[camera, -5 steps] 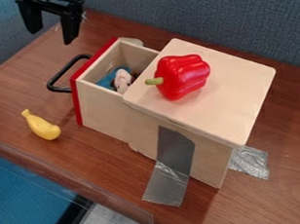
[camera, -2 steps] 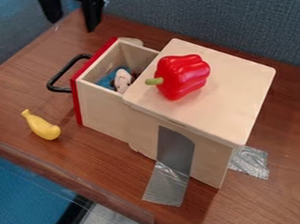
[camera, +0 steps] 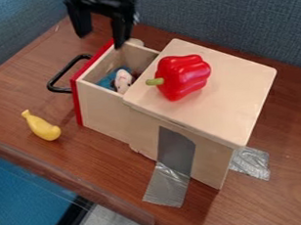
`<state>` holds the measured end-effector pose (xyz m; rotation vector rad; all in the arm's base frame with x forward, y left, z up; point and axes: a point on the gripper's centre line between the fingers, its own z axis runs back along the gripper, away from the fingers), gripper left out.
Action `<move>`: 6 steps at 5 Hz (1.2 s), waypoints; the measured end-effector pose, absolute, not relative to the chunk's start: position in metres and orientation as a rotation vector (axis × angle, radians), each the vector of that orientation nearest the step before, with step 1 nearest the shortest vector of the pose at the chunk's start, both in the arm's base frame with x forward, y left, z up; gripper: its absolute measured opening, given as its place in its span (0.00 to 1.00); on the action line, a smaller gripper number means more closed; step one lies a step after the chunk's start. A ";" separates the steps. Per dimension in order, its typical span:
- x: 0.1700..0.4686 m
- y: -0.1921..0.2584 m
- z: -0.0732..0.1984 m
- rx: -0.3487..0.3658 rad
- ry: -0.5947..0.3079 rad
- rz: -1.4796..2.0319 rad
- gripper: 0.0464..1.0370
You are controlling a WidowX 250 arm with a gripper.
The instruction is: Take the toy out of the drawer and place it at the bottom left corner of the table
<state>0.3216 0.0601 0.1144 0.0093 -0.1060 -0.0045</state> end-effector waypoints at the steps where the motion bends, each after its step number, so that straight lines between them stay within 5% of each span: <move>1: 0.321 0.050 0.096 0.036 -0.063 -0.024 0.96; 3: 0.321 0.049 0.067 0.040 0.008 0.005 0.96; 5: 0.320 0.050 0.058 -0.059 0.065 0.058 0.93; 6: 0.320 0.056 0.057 -0.075 0.061 0.072 0.65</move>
